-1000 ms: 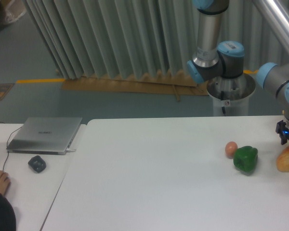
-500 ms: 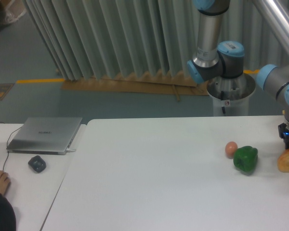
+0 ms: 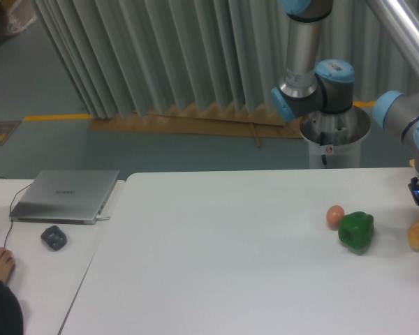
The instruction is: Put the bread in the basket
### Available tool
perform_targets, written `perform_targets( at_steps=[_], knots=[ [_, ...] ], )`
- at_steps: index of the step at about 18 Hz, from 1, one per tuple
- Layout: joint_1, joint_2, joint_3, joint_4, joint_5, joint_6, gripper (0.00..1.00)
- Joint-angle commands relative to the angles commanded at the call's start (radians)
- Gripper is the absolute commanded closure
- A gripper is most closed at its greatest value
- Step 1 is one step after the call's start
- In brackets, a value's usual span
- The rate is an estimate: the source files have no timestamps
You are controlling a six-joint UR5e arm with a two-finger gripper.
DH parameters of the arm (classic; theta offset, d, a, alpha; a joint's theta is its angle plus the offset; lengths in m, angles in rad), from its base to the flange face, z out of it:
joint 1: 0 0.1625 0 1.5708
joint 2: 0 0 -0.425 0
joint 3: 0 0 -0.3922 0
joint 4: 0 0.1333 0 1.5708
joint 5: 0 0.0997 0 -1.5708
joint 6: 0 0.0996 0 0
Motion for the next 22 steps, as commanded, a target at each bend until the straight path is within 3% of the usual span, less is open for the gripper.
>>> perform_targets(
  at_steps=[11,14,16,22],
  knots=[
    [-0.022,0.15,0.022,-0.253,-0.127,-0.031,0.72],
    [-0.008,0.17,0.018,-0.288,-0.126,0.038,0.73],
    [0.056,0.183,0.026,-0.313,-0.123,0.167,0.73],
    [0.158,0.151,0.074,-0.306,-0.129,0.327,0.73]
  ],
)
